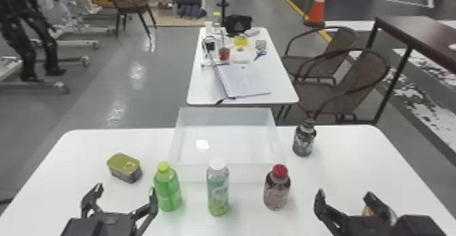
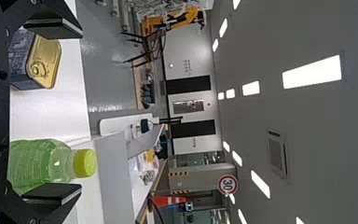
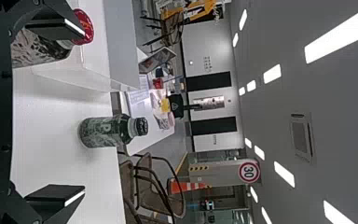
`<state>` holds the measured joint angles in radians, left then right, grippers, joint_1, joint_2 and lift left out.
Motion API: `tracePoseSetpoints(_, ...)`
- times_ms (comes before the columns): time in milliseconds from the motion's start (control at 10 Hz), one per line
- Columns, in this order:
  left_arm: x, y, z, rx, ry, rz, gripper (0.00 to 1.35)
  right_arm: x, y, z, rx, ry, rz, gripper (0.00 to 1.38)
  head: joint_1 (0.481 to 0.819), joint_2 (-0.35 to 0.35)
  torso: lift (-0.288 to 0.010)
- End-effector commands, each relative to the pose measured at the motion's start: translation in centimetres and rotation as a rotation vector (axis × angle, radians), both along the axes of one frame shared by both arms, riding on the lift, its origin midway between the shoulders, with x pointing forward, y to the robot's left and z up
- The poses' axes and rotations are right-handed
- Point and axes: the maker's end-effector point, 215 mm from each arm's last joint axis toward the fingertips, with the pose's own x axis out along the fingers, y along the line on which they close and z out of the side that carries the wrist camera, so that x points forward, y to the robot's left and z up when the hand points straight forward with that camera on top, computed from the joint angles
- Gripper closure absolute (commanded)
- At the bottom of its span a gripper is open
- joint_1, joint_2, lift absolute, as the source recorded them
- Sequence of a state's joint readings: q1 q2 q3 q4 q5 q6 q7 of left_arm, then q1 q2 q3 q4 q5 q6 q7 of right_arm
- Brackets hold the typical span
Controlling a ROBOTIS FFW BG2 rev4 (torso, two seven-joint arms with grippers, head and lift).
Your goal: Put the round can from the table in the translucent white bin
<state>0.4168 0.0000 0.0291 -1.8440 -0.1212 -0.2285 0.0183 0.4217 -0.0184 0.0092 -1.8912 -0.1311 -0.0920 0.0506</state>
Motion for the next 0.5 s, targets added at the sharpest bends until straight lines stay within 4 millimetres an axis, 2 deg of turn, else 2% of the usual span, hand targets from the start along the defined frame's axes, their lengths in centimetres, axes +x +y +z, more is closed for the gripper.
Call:
tracePoseSetpoints(0, 0.03, -0.04, 0.09, -0.002, -0.003, 0.001, 0.14, 0.04, -0.01, 0.00, 0.002, 0.000, 0.000, 0.13, 0.549, 0.000, -0.100)
tracePoseSetpoints(400, 0.06, 0.03, 0.10, -0.005, -0.009, 0.001, 0.14, 0.19, 0.09, 0.03, 0.013, -0.006, 0.001, 0.12, 0.549, 0.000, -0.100)
